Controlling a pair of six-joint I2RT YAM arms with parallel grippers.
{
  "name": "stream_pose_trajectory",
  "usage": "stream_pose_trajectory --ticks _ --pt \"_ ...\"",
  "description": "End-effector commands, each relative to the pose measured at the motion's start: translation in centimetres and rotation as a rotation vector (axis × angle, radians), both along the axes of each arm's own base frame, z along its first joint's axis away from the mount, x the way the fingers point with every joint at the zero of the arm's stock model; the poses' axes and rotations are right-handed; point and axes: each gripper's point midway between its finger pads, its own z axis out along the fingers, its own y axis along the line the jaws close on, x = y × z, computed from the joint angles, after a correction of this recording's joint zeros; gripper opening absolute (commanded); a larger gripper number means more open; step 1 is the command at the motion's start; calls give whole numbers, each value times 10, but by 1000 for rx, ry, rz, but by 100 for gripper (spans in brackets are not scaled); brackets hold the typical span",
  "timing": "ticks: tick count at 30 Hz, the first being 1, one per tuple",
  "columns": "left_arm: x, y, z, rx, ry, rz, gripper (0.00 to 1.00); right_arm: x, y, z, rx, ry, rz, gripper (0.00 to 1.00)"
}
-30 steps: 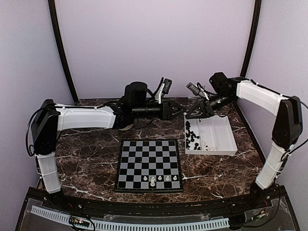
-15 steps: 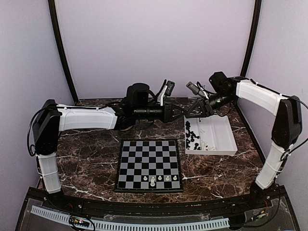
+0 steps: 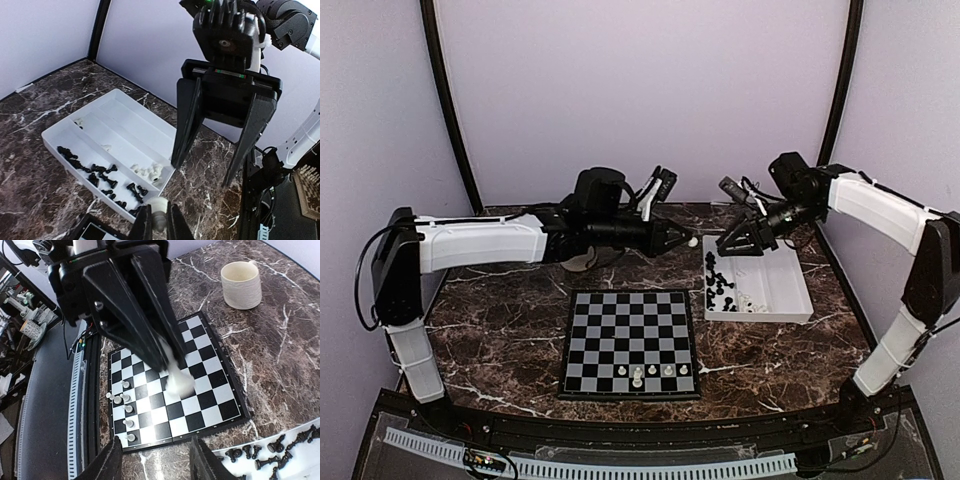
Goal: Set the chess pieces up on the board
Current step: Pass from the right arm to the left, then place the bishop on c1.
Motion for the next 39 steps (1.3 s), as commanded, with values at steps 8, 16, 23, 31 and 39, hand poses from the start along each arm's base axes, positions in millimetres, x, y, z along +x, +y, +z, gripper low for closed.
stream_pose_trajectory --ticks 8,16,23,31,39 --pt "-76 110 -37 302 -29 13 0 51 -58 -59 -155 -198 -327 51" --pt "-143 140 -105 490 -24 -26 0 56 -63 -89 -213 -165 -335 52" --pt "-188 146 -145 582 7 -63 0 53 -63 -97 -224 -147 -321 53" --pt "-192 160 -169 642 64 23 0 50 -62 -103 -223 -129 -301 53" --pt "-188 167 -191 741 112 79 0 47 -59 -107 -218 -105 -281 53"
